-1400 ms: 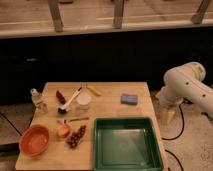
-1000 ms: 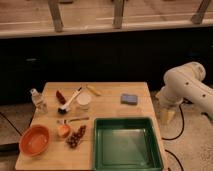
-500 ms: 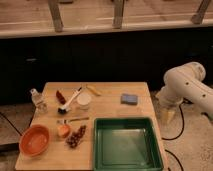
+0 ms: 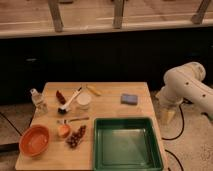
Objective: Place sponge in tray
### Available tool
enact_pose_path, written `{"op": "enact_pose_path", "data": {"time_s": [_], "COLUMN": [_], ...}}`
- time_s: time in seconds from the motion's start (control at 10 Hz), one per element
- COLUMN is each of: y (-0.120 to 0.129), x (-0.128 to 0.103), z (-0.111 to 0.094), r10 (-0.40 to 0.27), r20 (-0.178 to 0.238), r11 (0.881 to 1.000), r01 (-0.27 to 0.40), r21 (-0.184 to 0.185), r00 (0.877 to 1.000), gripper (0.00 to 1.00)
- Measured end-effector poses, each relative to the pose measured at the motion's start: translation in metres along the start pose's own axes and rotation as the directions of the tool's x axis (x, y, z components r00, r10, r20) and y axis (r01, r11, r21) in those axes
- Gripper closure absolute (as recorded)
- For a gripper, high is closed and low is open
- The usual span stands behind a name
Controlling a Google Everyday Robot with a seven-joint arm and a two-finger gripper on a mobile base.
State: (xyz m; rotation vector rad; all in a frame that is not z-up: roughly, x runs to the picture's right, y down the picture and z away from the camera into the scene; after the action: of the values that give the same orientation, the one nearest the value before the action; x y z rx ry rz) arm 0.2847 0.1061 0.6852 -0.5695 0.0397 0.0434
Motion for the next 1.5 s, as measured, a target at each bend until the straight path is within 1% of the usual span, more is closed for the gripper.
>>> {"op": "enact_pose_path", "data": {"time_s": [0.2, 0.4, 0.7, 1.0, 1.2, 1.4, 1.5], "y": [-0.021, -0.038, -0.041, -0.061, -0.067, -0.075, -0.079], "x": [-0.012, -0.019, -0.022, -0.036, -0.037, -0.041, -0.048], "z": [0.012, 0.021, 0.026, 0.037, 0.044, 0.054, 0.059], "r10": [-0.045, -0.07, -0.1, -0.152, -0.171, -0.187, -0.194], "r20": [0.004, 0.005, 0.003, 0.011, 0.015, 0.028, 0.038], "r11": [0.999, 0.998, 0.995, 0.988, 0.985, 0.982, 0.981], "r01": [0.045, 0.07, 0.1, 0.152, 0.171, 0.187, 0.194], "r21": [0.004, 0.0, 0.001, 0.007, 0.004, 0.002, 0.002], "r00": [0.999, 0.998, 0.995, 0.988, 0.985, 0.982, 0.98], "gripper": [0.2, 0.2, 0.2, 0.2, 0.2, 0.2, 0.2]}}
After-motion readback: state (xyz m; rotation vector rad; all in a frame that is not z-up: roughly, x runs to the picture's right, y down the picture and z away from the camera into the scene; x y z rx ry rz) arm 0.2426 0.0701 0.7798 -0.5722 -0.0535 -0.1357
